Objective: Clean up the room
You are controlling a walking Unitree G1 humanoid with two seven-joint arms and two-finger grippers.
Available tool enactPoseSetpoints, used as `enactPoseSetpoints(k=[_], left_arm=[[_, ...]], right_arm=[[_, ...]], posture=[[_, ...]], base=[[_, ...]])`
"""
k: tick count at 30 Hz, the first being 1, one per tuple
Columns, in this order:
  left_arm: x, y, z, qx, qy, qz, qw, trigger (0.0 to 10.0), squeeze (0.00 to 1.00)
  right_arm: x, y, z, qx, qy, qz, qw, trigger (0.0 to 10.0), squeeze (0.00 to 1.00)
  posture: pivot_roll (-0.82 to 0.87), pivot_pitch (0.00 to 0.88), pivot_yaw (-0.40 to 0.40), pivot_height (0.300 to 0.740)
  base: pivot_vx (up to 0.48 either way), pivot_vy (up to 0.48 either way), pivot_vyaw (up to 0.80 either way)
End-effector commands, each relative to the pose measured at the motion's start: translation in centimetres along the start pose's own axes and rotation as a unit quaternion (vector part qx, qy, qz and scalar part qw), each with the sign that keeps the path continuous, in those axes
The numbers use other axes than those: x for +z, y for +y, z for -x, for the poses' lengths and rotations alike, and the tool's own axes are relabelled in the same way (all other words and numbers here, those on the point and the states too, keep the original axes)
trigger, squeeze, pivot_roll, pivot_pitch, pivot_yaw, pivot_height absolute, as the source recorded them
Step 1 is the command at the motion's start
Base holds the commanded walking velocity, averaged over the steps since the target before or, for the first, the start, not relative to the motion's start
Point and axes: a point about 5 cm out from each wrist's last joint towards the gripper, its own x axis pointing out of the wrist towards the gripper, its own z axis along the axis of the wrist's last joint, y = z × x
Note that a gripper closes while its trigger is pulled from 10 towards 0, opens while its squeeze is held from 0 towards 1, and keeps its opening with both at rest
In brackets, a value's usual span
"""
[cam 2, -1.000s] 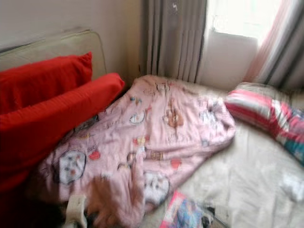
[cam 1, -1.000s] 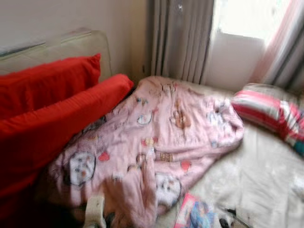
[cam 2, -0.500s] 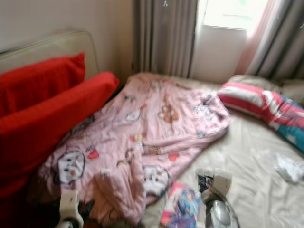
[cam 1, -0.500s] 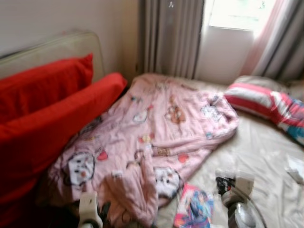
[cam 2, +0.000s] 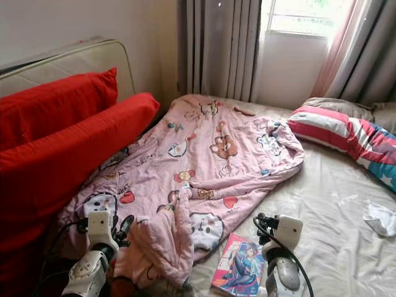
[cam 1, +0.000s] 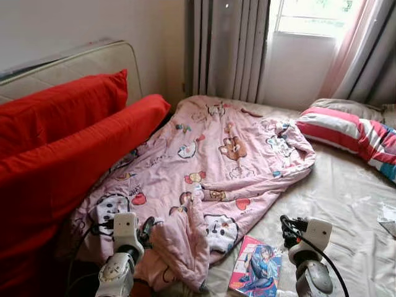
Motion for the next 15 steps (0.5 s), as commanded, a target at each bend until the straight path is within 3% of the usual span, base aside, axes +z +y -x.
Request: enactPoseSetpoints(k=[1, 15], left_arm=[[0.19, 0.00, -0.06, 0.000, -0.005, 0.000, 1.000, 10.0, 0.00], [0.01, -0.41, -0.23, 0.002, 0.006, 0.006, 1.000, 10.0, 0.00]], right_arm=[[0.30, 0.24, -0.23, 0.001, -0.005, 0.000, 1.000, 10.0, 0.00], [-0.05, 0.65, -0.36, -0.002, 0.015, 0.010, 1.000, 10.0, 0.00]], posture=[[-0.07, 0.000, -0.001, 0.740], [-0.07, 0.000, 0.001, 0.740]], base=[[0.000, 0.000, 0.00], [0.000, 0.000, 0.00]])
